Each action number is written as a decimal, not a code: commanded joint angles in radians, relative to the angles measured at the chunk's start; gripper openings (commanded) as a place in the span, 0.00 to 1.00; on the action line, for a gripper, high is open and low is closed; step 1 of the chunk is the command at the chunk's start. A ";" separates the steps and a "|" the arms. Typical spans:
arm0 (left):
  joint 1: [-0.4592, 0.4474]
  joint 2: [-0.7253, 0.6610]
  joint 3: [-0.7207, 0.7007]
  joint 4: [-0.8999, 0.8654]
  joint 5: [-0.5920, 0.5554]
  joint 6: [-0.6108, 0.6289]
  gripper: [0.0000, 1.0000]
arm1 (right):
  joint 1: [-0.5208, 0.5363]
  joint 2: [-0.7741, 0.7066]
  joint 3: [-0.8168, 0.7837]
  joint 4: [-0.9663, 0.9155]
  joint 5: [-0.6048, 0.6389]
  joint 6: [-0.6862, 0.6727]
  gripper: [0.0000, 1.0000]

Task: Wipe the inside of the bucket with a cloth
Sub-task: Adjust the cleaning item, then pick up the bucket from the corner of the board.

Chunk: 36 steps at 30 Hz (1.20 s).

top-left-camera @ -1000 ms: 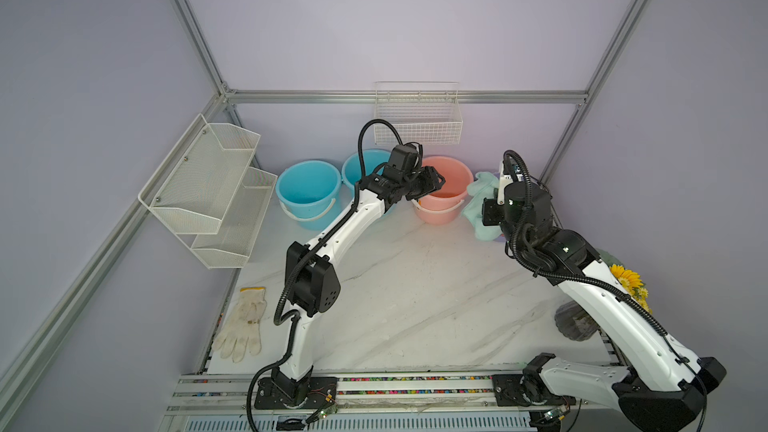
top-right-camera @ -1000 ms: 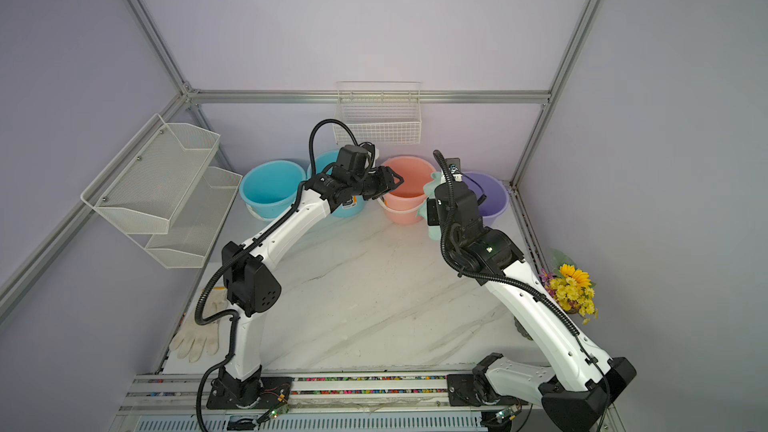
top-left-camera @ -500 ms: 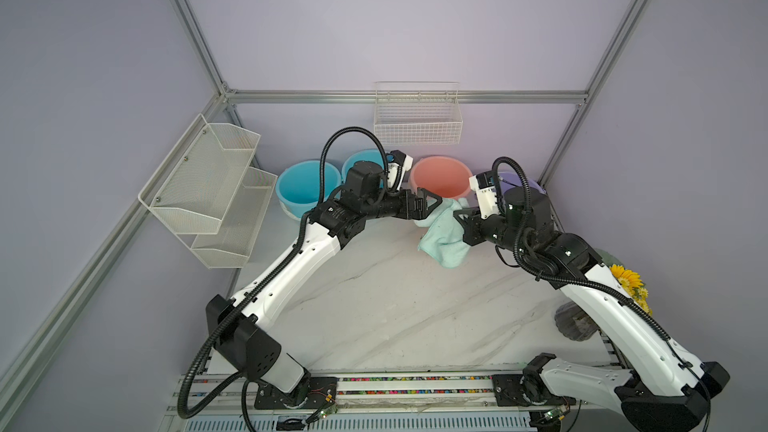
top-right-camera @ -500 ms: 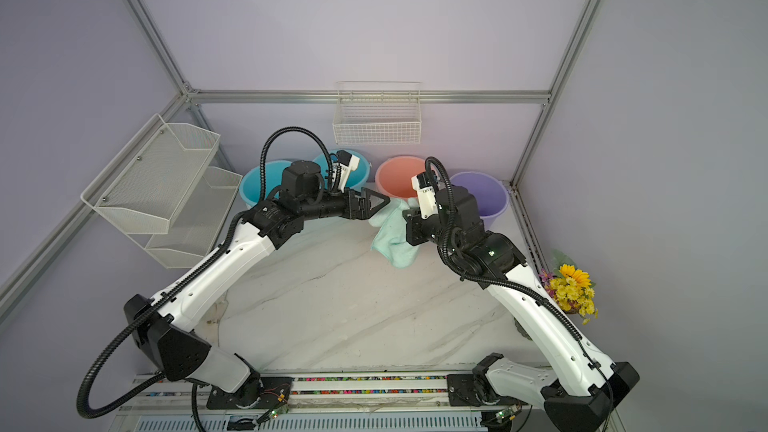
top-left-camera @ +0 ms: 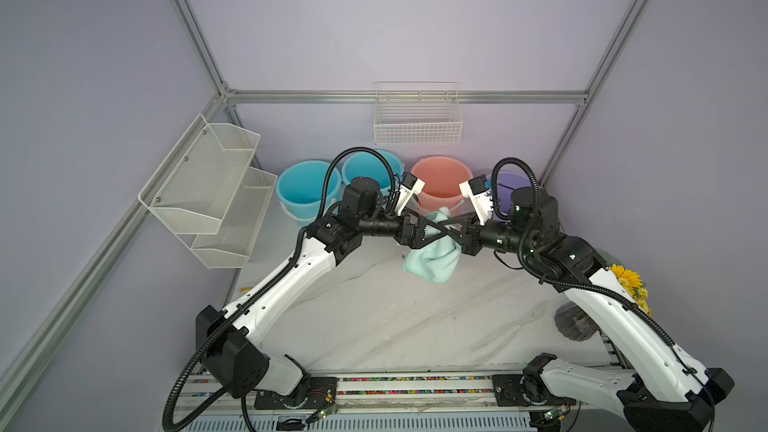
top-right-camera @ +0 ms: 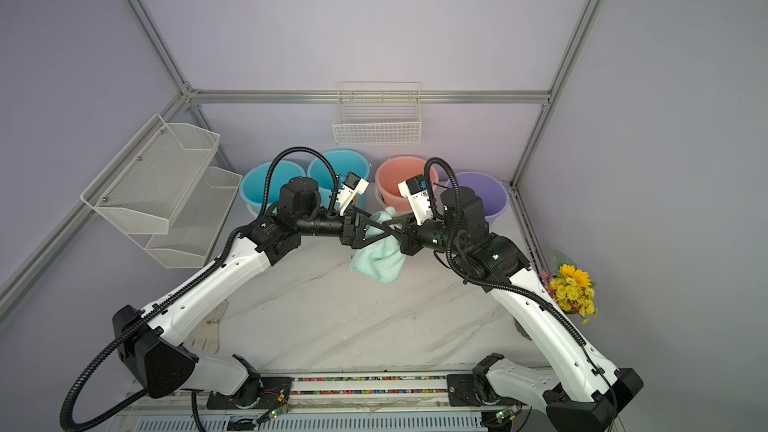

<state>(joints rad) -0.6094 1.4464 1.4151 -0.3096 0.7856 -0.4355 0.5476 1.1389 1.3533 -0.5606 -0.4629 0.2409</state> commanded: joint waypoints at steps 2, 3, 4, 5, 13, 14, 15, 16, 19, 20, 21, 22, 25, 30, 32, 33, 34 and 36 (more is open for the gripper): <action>-0.020 -0.026 -0.012 0.026 0.093 0.053 0.77 | 0.000 0.000 0.024 0.104 -0.052 0.020 0.00; -0.020 -0.025 -0.013 0.024 0.097 0.056 0.67 | 0.001 0.003 0.026 0.120 -0.048 0.021 0.00; -0.020 -0.025 -0.015 0.025 0.097 0.059 0.57 | 0.000 0.006 0.029 0.118 -0.038 0.024 0.00; -0.019 -0.024 -0.017 0.023 0.089 0.061 0.48 | 0.001 0.010 0.031 0.113 -0.027 0.026 0.00; -0.008 -0.019 0.042 -0.171 -0.126 0.146 0.03 | -0.038 0.028 0.044 0.036 0.230 0.080 0.23; -0.003 -0.017 0.046 -0.195 -0.155 0.151 0.01 | -0.058 0.036 0.049 0.032 0.242 0.090 0.27; 0.003 -0.015 0.051 -0.221 -0.186 0.158 0.00 | -0.091 0.049 0.056 0.025 0.254 0.101 0.30; 0.009 -0.015 0.054 -0.243 -0.212 0.163 0.00 | -0.129 0.060 0.061 0.021 0.263 0.111 0.33; 0.034 -0.024 0.052 -0.288 -0.259 0.175 0.00 | -0.267 0.091 0.066 0.017 0.283 0.140 0.42; 0.041 -0.024 0.053 -0.301 -0.281 0.180 0.00 | -0.317 0.104 0.066 0.016 0.283 0.151 0.43; 0.047 -0.026 0.054 -0.320 -0.313 0.186 0.00 | -0.380 0.121 0.063 0.014 0.285 0.170 0.45; 0.055 -0.051 0.058 -0.339 -0.343 0.196 0.00 | -0.436 0.139 0.061 0.016 0.282 0.192 0.49; 0.078 -0.070 0.077 -0.406 -0.409 0.218 0.00 | -0.581 0.196 0.053 0.010 0.303 0.253 0.51; 0.103 -0.087 0.087 -0.486 -0.502 0.300 0.00 | -0.738 0.311 0.045 -0.014 0.402 0.316 0.55; 0.112 -0.098 0.075 -0.487 -0.525 0.317 0.00 | -0.762 0.368 0.065 -0.060 0.473 0.359 0.57; 0.116 -0.103 0.066 -0.485 -0.533 0.328 0.00 | -0.765 0.396 0.076 -0.084 0.511 0.374 0.58; 0.118 -0.107 0.056 -0.482 -0.543 0.337 0.00 | -0.766 0.430 0.089 -0.106 0.545 0.389 0.60; 0.118 -0.114 0.033 -0.472 -0.581 0.343 0.00 | -0.767 0.478 0.106 -0.118 0.571 0.402 0.64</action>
<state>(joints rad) -0.4976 1.3613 1.4624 -0.7872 0.2749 -0.1501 -0.2222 1.5787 1.4170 -0.6144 0.0105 0.5735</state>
